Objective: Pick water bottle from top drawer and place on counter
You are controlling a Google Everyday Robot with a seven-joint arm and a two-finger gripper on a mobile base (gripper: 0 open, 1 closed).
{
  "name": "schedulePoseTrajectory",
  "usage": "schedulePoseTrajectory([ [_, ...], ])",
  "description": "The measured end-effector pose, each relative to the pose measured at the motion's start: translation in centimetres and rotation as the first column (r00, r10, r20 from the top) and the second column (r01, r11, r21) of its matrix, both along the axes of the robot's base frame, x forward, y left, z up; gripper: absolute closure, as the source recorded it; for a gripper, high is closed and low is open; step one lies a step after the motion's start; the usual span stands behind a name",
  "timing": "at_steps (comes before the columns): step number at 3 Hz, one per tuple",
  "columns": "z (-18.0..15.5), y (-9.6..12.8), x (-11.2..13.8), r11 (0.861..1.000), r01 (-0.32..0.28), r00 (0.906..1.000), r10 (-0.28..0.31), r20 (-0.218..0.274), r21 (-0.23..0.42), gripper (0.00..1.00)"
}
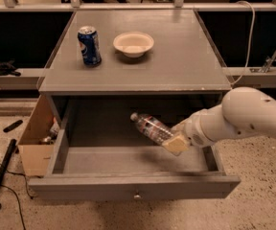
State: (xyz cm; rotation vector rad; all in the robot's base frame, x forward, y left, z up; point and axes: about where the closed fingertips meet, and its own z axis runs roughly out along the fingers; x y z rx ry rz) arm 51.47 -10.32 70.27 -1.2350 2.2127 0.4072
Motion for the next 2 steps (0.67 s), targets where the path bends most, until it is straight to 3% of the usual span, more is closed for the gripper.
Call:
schedulePoseTrajectory([
  [1, 5.4, -3.1, -2.1, 1.000, -0.002, 0.9992, 0.001, 0.039, 0.016, 1.00],
  [2, 8.9, -4.8, -4.5, 1.000, -0.013, 0.9985, 0.012, 0.053, 0.018, 1.00],
])
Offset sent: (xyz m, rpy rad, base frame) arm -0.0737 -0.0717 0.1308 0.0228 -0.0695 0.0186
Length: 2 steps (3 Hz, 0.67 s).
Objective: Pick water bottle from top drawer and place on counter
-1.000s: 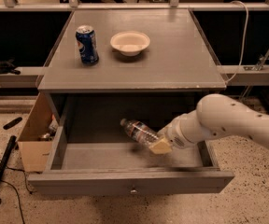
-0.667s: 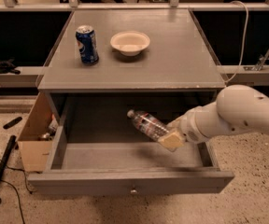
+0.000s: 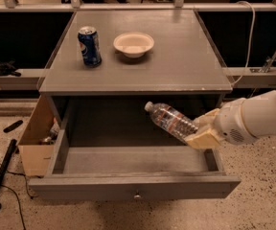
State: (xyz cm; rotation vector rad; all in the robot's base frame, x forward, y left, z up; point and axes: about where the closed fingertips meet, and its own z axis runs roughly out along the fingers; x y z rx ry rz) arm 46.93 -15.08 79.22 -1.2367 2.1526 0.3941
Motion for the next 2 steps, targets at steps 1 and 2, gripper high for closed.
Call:
schedulePoseTrajectory([
  [1, 4.3, -1.4, -1.5, 1.000, -0.005, 0.9991, 0.006, 0.042, -0.026, 1.00],
  [2, 8.4, -2.7, 1.8, 0.998, -0.004, 0.9978, 0.008, 0.067, -0.064, 1.00],
])
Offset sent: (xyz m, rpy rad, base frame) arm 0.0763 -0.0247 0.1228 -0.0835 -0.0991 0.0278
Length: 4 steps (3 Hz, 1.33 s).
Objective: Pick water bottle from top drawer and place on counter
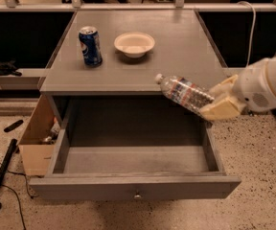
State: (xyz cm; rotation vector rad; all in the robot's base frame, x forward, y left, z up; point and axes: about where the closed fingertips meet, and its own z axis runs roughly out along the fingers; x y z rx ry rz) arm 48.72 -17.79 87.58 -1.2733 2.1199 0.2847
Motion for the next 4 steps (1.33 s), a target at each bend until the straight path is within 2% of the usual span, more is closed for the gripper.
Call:
schedulePoseTrajectory([
  [1, 1.2, 0.3, 5.1, 1.000, -0.018, 0.9998, 0.018, -0.007, -0.008, 1.00],
  [3, -1.5, 0.4, 15.9, 1.000, -0.014, 0.9964, 0.014, -0.084, 0.001, 1.00],
  [4, -3.0, 0.6, 19.0, 1.000, -0.016, 0.9934, 0.015, -0.114, -0.003, 1.00],
])
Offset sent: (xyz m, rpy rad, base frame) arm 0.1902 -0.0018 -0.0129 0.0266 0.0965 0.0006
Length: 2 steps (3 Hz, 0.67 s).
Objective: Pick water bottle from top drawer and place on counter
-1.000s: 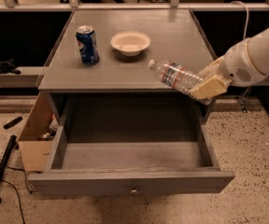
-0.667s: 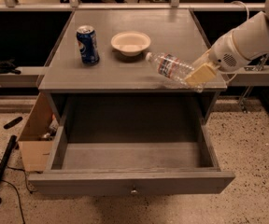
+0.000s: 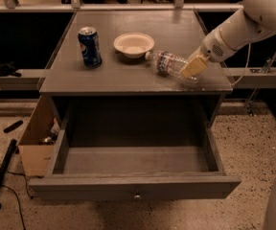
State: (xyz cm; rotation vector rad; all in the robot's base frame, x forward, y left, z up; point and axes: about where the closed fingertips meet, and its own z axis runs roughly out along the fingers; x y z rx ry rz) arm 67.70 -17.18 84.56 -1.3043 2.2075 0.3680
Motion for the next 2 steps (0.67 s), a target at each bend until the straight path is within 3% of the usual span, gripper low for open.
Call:
schedulePoseTrajectory([
  [1, 0.08, 0.00, 0.00, 1.000, 0.000, 1.0000, 0.000, 0.000, 0.000, 0.88],
  [2, 0.08, 0.00, 0.00, 1.000, 0.000, 1.0000, 0.000, 0.000, 0.000, 0.65],
])
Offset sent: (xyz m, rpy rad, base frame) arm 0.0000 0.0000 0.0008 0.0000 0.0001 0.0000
